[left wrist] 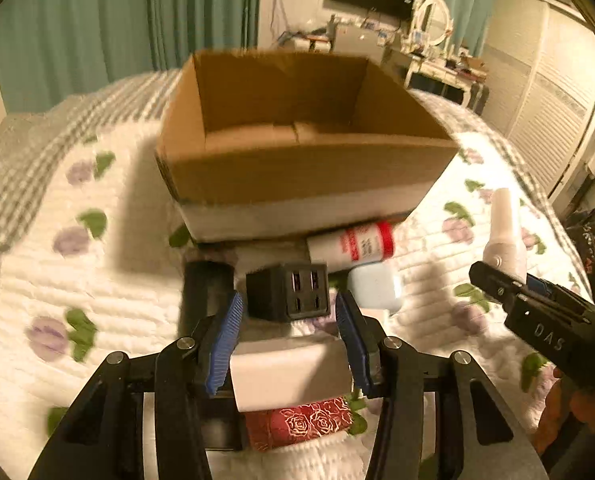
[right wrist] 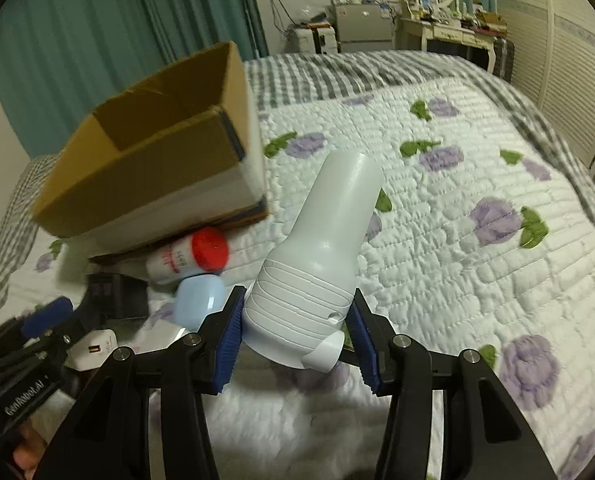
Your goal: Organize rigid objects
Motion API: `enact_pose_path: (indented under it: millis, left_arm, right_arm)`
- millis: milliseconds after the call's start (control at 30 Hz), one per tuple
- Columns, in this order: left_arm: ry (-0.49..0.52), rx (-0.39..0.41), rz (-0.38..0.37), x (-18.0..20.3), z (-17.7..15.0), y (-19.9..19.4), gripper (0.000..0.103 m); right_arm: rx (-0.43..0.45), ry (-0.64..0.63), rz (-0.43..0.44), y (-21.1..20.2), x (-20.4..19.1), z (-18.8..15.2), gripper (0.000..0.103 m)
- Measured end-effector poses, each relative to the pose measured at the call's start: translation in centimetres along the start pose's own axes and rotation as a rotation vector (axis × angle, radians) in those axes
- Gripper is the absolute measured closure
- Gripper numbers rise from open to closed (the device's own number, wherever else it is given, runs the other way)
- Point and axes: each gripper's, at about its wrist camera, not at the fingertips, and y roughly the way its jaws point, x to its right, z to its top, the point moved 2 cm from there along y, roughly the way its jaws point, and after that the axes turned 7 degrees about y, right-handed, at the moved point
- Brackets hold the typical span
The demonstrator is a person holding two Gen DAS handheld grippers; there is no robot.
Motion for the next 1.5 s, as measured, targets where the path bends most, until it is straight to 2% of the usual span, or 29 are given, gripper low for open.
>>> enact_pose_path:
  millis: [33,100,200,300,367,400,433,533,633,733,933,1067,1133,1200,1333,1500]
  left_arm:
    - [0.022,0.004,-0.002,0.0,0.6,-0.6,0.103]
    - [0.026,-0.031,0.003,-0.2,1.4,-0.8,0.102]
    - [0.013,-0.046,-0.019,-0.9,0.8,-0.7,0.102]
    - [0.000,-0.056,-0.046,-1.3,-0.3,-0.7,0.096]
    - [0.002,-0.079,-0.040,-1.8,-1.1,-0.3,0.079]
    - [0.000,-0.089,-0.040,-2.2,-1.4,-0.2,0.060]
    - [-0.009,-0.098,-0.039,-2.3,-1.8,0.2,0.052]
    - [-0.036,-0.121,-0.060,-2.2,-2.5,1.3,0.052]
    - [-0.002,-0.138,-0.074,-1.0,-2.8,2.8,0.051]
    - [0.054,-0.145,-0.019,-0.1,-2.5,4.4,0.041]
    - [0.128,-0.167,-0.015,0.6,-1.4,6.8,0.029]
    - [0.144,-0.173,0.007,1.0,-0.9,8.1,0.027]
    - [0.145,-0.168,-0.005,1.1,-0.9,8.2,0.034]
    - [0.152,-0.165,-0.006,1.3,-1.0,7.9,0.036]
    - [0.158,-0.157,-0.012,1.6,-1.4,6.7,0.044]
    - [0.137,-0.143,-0.028,2.0,-2.1,4.2,0.048]
  right_arm:
    - [0.009,-0.012,-0.003,-0.7,-0.4,0.1,0.054]
    - [0.021,-0.021,-0.002,-1.8,-0.7,0.1,0.054]
    - [0.028,-0.012,0.002,-2.8,-1.1,0.2,0.054]
    - [0.028,-0.018,0.002,-2.9,-1.3,-0.1,0.054]
    - [0.021,-0.027,0.002,-2.5,-1.4,-0.4,0.054]
    - [0.013,-0.027,0.001,-2.1,-1.2,-0.6,0.054]
    - [0.006,-0.024,0.001,-1.7,-1.1,-0.7,0.054]
    - [-0.015,-0.013,0.003,-0.6,-0.9,-1.1,0.054]
    - [-0.027,-0.012,0.003,0.4,-0.8,-1.4,0.054]
    - [-0.037,-0.005,-0.001,1.3,-0.6,-1.4,0.054]
    - [-0.056,0.008,0.006,2.4,-0.6,-1.4,0.054]
    - [-0.068,0.005,0.003,2.8,-0.8,-1.7,0.054]
    - [-0.068,0.006,0.005,2.6,-0.7,-1.7,0.054]
    - [-0.065,0.010,0.007,2.4,-0.7,-1.8,0.054]
    - [-0.053,0.010,0.006,1.5,-0.6,-1.7,0.054]
    - [-0.032,-0.001,0.011,0.0,-0.7,-1.4,0.054]
